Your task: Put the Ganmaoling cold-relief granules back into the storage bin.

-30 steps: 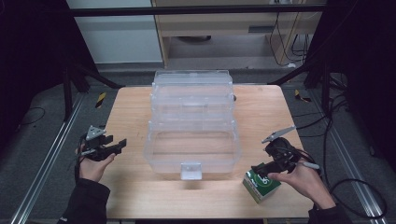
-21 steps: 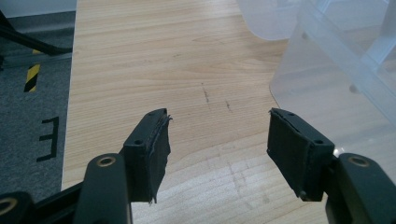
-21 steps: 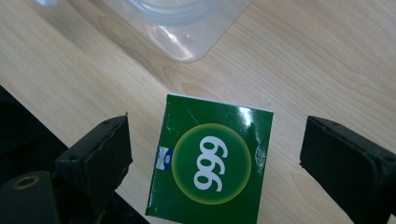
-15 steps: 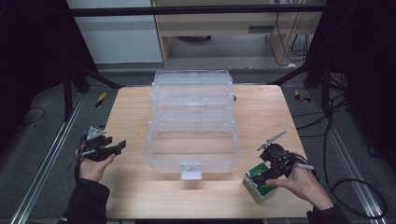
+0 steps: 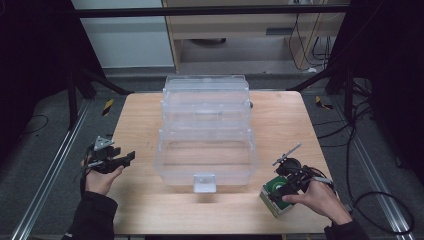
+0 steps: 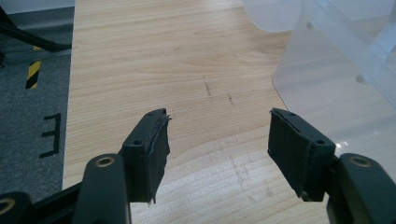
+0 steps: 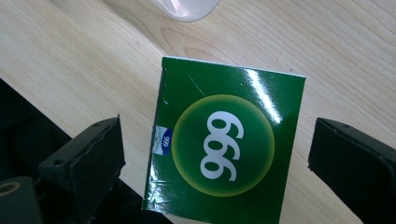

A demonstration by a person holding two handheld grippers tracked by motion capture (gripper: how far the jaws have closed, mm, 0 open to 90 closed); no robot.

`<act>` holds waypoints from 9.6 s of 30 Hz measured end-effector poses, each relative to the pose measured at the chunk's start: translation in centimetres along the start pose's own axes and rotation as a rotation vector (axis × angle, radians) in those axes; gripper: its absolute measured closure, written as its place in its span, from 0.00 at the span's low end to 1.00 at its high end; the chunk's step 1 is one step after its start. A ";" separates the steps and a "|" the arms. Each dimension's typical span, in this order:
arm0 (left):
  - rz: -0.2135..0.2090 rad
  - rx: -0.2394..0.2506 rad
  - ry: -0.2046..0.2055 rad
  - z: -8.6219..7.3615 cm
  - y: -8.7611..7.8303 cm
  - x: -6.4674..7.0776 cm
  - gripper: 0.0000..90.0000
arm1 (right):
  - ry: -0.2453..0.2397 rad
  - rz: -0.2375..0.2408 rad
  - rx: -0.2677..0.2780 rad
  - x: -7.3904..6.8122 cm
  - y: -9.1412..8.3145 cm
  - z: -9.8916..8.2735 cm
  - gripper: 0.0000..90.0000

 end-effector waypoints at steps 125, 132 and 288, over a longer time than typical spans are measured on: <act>-0.032 -0.056 0.026 -0.8 1.1 0.7 0.42 | -0.496 0.023 0.124 0.5 -9.3 13.2 0.19; -0.033 -0.056 0.027 -0.8 1.1 0.7 0.42 | -0.524 0.036 0.133 -0.2 -9.3 14.2 0.19; -0.036 -0.088 0.036 -1.5 2.0 0.9 0.42 | -0.850 0.156 0.229 -3.8 -4.0 16.8 0.20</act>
Point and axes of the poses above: each handheld gripper's, and its own axes: y roughly forward along the jaws, z roughly out of its top, x roughly to its right, the point moved 10 cm from there along y, roughly forward along the jaws, and after that the axes turned 6 degrees about -z, right-handed, at the moved point
